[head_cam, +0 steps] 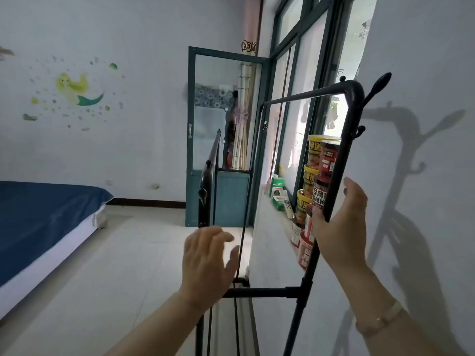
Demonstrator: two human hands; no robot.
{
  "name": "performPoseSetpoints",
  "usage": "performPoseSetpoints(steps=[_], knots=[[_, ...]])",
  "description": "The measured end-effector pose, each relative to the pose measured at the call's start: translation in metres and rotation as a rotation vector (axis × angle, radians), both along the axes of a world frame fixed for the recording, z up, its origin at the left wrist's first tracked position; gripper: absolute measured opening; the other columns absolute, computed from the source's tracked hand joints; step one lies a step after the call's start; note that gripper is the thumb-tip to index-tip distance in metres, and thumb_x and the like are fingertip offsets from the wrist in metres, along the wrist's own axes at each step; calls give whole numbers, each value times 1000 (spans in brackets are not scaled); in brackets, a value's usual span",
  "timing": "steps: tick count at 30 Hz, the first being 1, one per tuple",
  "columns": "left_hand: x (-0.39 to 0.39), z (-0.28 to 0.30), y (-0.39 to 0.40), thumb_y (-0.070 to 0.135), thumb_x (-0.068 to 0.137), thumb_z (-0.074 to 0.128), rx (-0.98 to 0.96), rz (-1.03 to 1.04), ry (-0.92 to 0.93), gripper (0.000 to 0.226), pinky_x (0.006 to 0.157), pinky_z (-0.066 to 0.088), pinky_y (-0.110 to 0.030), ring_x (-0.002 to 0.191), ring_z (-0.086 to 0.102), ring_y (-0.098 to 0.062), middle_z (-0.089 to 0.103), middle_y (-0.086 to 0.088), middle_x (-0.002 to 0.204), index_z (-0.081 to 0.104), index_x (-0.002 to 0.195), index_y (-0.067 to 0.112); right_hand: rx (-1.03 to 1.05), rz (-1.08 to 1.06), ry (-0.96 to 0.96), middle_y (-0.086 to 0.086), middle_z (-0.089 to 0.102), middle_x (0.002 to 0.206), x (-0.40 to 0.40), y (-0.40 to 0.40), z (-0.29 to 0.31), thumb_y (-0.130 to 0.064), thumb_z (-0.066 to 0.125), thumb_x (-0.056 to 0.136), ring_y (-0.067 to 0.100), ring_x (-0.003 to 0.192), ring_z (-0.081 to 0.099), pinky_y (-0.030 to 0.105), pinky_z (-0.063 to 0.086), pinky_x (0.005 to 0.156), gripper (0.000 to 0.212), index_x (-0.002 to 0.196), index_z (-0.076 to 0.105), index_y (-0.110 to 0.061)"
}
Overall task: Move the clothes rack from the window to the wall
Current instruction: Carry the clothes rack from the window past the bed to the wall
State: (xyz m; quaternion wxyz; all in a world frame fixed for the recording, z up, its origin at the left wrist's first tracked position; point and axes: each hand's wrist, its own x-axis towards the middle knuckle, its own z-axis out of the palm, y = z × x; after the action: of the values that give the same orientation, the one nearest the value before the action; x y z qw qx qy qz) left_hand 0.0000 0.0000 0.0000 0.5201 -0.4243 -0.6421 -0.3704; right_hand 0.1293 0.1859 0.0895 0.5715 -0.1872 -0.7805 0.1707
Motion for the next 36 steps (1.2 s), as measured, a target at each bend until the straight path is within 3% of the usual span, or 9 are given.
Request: performPoseSetpoints(steps=[3, 6, 9, 11, 19, 22, 24, 29, 36], knots=[[-9, 4, -2, 23, 74, 71, 244, 36, -260, 48, 94, 32, -33, 101, 46, -26, 52, -15, 107, 46, 111, 6, -249, 119, -36, 12, 47, 138, -13, 7, 4, -12, 67, 87, 27, 121, 52, 37, 47, 91, 66, 141, 29, -12], [-16, 17, 1, 17, 75, 79, 361, -53, -669, 63, 92, 41, -31, 104, 48, -19, 51, -6, 115, 43, 125, 8, -450, 140, -5, 9, 60, 117, -30, 13, 9, -19, 67, 88, 26, 104, 61, 32, 50, 77, 44, 125, 45, -11], [-27, 25, 9, 29, 85, 71, 352, -251, -991, 38, 71, 46, -20, 85, 57, -9, 59, 5, 95, 52, 114, 17, -670, 164, 96, 4, 67, 85, -40, 24, 14, -24, 67, 87, 19, 75, 65, 35, 56, 70, 19, 98, 61, -11], [-32, 28, 14, 36, 88, 65, 352, -349, -1089, 21, 59, 42, -17, 69, 55, -8, 58, 4, 78, 57, 97, 19, -783, 212, 126, 1, 70, 70, -45, 32, 13, -26, 68, 86, 14, 62, 65, 34, 56, 69, 18, 90, 67, -8], [-40, 30, 18, 34, 88, 66, 413, -516, -1261, 30, 56, 52, -28, 49, 57, -8, 60, 7, 48, 62, 69, 11, -910, 297, 185, -2, 56, 43, -49, 35, 15, -32, 67, 84, 12, 37, 52, 26, 48, 48, 32, 60, 58, -12], [-36, 30, 18, 35, 88, 65, 415, -478, -1239, 42, 42, 39, -17, 36, 39, -2, 43, 13, 38, 45, 56, 19, -896, 306, 252, 0, 46, 48, -48, 31, 14, -28, 68, 79, 11, 37, 40, 25, 35, 43, 23, 64, 57, -15], [-36, 29, 17, 37, 88, 64, 440, -417, -1201, 48, 37, 31, -13, 34, 30, -1, 33, 15, 35, 36, 53, 20, -876, 285, 287, 2, 50, 56, -50, 28, 11, -29, 68, 77, 14, 45, 45, 27, 38, 47, 17, 72, 64, -13], [-45, 29, 9, 40, 89, 63, 498, -376, -1161, 42, 46, 34, -24, 34, 33, -1, 36, 15, 33, 55, 61, 10, -856, 287, 329, -4, 53, 59, -64, 21, 8, -28, 70, 78, 3, 41, 48, 20, 37, 40, 27, 91, 68, -5], [-64, 30, 2, 38, 88, 65, 529, -335, -1132, 52, 48, 33, -27, 37, 32, -5, 34, 12, 34, 37, 49, 19, -860, 338, 344, -8, 51, 65, -91, 18, 5, -27, 71, 81, -1, 40, 49, 20, 38, 42, 20, 88, 59, -12]])
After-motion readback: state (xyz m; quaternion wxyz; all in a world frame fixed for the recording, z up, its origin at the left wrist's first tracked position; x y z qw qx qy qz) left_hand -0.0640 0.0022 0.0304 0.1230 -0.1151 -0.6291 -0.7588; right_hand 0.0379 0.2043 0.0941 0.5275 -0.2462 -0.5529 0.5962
